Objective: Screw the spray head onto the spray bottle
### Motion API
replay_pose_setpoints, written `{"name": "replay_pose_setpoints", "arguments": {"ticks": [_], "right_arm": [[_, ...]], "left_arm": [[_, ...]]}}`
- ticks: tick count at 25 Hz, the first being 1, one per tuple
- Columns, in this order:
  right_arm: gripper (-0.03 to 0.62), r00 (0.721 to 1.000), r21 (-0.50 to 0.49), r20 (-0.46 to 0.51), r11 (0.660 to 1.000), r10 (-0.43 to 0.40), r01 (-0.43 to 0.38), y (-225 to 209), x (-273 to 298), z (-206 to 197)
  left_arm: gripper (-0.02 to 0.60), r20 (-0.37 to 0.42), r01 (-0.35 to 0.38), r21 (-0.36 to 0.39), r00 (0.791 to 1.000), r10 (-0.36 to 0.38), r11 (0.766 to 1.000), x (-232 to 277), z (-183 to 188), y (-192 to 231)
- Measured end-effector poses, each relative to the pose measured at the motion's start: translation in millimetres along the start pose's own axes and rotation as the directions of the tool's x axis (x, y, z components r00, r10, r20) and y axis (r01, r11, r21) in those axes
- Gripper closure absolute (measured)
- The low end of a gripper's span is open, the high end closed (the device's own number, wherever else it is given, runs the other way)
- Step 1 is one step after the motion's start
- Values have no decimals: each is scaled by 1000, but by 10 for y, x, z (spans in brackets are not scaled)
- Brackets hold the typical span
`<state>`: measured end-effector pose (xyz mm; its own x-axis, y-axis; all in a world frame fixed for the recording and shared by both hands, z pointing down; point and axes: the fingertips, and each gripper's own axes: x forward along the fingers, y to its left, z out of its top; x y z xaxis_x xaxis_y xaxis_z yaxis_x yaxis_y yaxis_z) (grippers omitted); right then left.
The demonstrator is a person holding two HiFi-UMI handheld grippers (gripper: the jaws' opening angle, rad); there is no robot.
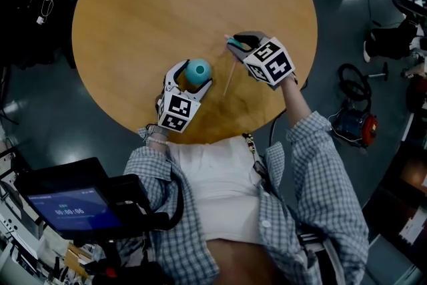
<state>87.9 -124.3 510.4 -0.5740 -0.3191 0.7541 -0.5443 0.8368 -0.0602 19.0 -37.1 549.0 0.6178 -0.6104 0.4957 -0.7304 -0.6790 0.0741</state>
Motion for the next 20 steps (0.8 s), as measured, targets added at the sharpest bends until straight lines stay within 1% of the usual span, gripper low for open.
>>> {"name": "replay_pose_setpoints", "arguments": {"ticks": [2, 4, 6, 9, 12, 15, 18, 20], "right_arm": [[491, 997, -54, 56, 996, -61, 64, -47, -166, 222], [491, 986, -93, 122, 988, -111, 123, -62, -351, 465], [491, 968, -128, 199, 975, -153, 181, -45, -556, 732], [491, 927, -193, 320, 945, -193, 264, 52, -876, 1147], [491, 887, -249, 425, 918, -183, 308, 218, -1151, 1505], [491, 852, -290, 495, 892, -170, 347, 373, -1365, 1774], [491, 833, -340, 528, 857, -166, 387, 517, -1510, 1943], [491, 829, -360, 536, 845, -159, 395, 606, -1535, 1993]], "left_arm": [[207, 0, 2, 0, 1000, -2, 1000, 12, -5, 9], [207, 0, 5, -1, 1000, -5, 1000, 26, -9, 18], [207, -1, 6, -3, 1000, -6, 1000, 43, -17, 29], [207, -3, 10, -6, 1000, -10, 1000, 60, -24, 44], [207, -7, 12, -10, 1000, -12, 1000, 73, -27, 56], [207, -6, 12, -9, 1000, -12, 1000, 90, -25, 68], [207, -6, 14, -10, 1000, -14, 1000, 102, -27, 75], [207, -6, 14, -11, 1000, -14, 1000, 105, -25, 76]]}}
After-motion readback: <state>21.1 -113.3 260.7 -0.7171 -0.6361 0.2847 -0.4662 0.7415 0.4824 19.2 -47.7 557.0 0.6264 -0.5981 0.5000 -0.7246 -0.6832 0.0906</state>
